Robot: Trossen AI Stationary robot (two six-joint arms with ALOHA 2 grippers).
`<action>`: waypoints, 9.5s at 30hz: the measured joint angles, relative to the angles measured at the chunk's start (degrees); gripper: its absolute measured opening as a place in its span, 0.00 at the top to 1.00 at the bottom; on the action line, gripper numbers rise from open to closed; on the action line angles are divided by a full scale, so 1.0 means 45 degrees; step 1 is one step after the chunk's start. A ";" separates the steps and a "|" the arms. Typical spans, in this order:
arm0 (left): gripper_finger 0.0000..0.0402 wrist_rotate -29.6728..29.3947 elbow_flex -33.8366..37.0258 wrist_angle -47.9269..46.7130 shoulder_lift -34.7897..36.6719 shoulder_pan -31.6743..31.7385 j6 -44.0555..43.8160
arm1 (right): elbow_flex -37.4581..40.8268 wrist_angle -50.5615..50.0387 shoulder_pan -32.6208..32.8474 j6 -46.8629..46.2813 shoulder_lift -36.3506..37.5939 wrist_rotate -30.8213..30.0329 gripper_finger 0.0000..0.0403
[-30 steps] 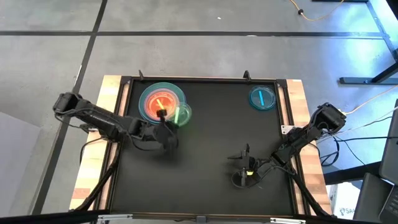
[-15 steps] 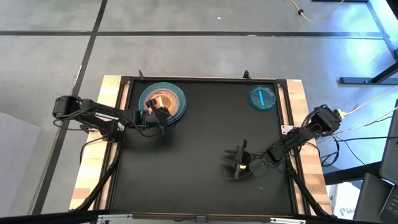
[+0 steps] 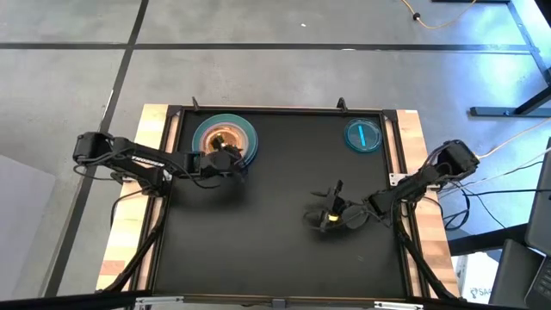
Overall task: Stack plastic plates
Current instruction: Stack the blue transparent plate on top of the green transparent plate, then return to Home Position
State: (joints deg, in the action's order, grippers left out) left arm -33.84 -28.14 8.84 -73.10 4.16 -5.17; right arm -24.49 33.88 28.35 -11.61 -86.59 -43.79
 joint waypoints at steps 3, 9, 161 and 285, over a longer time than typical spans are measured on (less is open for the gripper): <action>0.63 0.0350 0.0082 0.2064 0.0000 -0.0673 0.0879 | 0.0000 -0.1480 -0.0220 -0.0272 0.0854 -0.0453 0.51; 0.63 0.3863 0.1003 0.6804 0.0000 -0.1709 0.2039 | 0.0000 -0.5512 -0.1605 -0.1641 0.2635 -0.0601 0.51; 1.00 0.0395 0.1410 -0.2754 0.2405 0.0504 0.0563 | -0.1506 -0.4436 0.0730 -0.2029 -0.0150 0.1558 0.48; 0.97 0.7310 0.6144 -0.1851 1.6009 0.0569 -0.0759 | 0.5343 -0.7142 -0.6807 0.0897 1.8367 0.8457 0.99</action>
State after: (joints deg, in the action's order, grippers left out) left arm -0.95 -0.49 0.51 -1.06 6.72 -8.59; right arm -0.45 1.74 -2.28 -7.57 -3.93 -5.74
